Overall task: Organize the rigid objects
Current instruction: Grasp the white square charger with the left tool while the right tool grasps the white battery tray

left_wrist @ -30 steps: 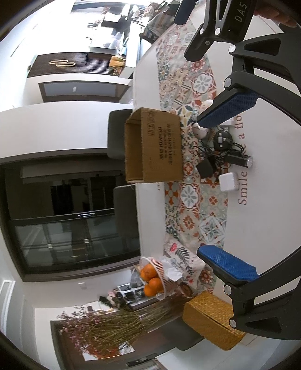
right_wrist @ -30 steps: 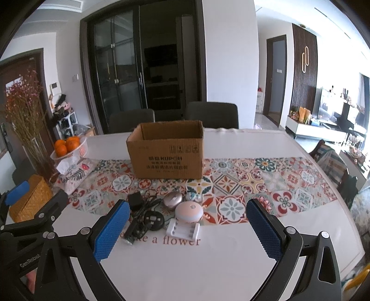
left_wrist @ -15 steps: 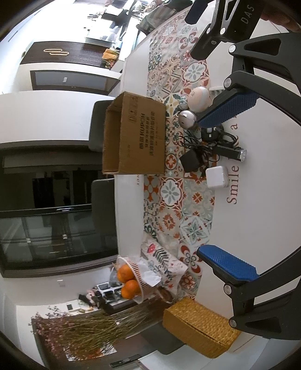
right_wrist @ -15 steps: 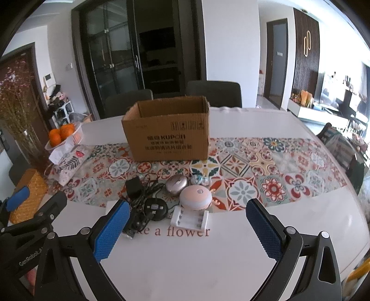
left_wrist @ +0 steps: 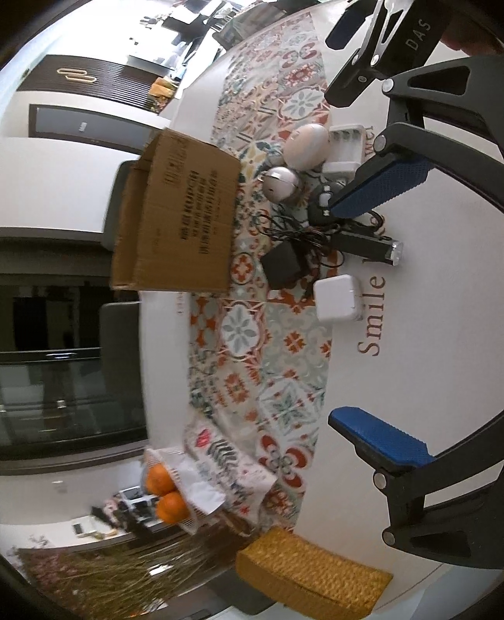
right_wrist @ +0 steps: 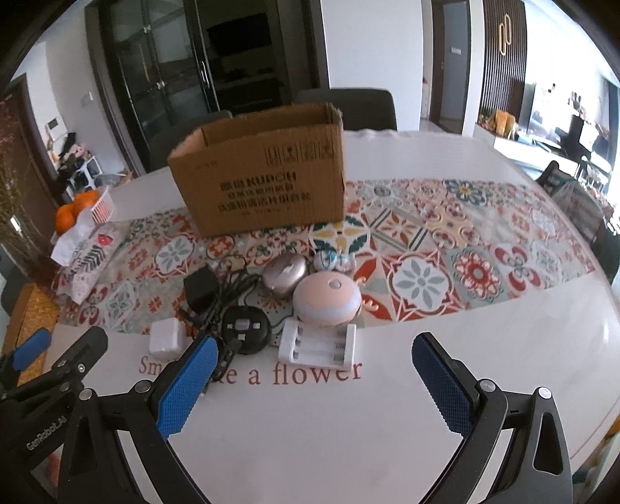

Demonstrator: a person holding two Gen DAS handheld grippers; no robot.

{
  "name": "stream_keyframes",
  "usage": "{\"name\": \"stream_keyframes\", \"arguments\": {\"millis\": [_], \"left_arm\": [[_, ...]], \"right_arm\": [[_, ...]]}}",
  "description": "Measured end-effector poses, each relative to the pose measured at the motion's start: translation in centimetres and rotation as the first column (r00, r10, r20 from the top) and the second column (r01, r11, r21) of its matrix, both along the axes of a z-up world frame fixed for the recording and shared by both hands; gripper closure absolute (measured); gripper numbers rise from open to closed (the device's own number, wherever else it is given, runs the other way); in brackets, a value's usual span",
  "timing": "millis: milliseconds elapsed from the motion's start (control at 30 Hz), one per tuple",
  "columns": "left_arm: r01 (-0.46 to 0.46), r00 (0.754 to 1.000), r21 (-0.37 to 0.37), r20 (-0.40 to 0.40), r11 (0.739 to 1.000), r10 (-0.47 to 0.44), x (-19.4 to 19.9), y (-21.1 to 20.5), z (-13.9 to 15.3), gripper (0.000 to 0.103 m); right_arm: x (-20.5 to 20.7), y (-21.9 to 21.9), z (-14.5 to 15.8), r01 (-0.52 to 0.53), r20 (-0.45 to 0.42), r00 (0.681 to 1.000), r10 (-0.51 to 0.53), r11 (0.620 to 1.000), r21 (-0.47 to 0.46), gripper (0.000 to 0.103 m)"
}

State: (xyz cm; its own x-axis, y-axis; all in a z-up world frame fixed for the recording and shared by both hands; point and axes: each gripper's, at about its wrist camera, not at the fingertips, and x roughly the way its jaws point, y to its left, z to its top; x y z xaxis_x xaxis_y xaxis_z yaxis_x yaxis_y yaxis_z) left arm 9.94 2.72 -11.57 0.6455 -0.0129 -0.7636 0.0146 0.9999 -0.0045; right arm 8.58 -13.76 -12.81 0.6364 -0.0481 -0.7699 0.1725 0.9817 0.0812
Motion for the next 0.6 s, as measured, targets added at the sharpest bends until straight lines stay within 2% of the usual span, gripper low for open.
{"name": "stream_keyframes", "arguments": {"millis": [233,600], "left_arm": [[-0.002,0.995,-0.019,-0.1,1.0,0.0,2.1,0.2,-2.8,0.004],[-0.003,0.98,-0.028,-0.201,1.0,-0.002,4.7,0.3,-6.3,0.007]], "right_arm": [[1.7,0.1,-2.6,0.022,-0.066,0.998,-0.021,1.0,0.022,0.001],[4.1,-0.1,-6.3,0.062,-0.17,0.984,-0.055,0.998,0.034,0.002]]}}
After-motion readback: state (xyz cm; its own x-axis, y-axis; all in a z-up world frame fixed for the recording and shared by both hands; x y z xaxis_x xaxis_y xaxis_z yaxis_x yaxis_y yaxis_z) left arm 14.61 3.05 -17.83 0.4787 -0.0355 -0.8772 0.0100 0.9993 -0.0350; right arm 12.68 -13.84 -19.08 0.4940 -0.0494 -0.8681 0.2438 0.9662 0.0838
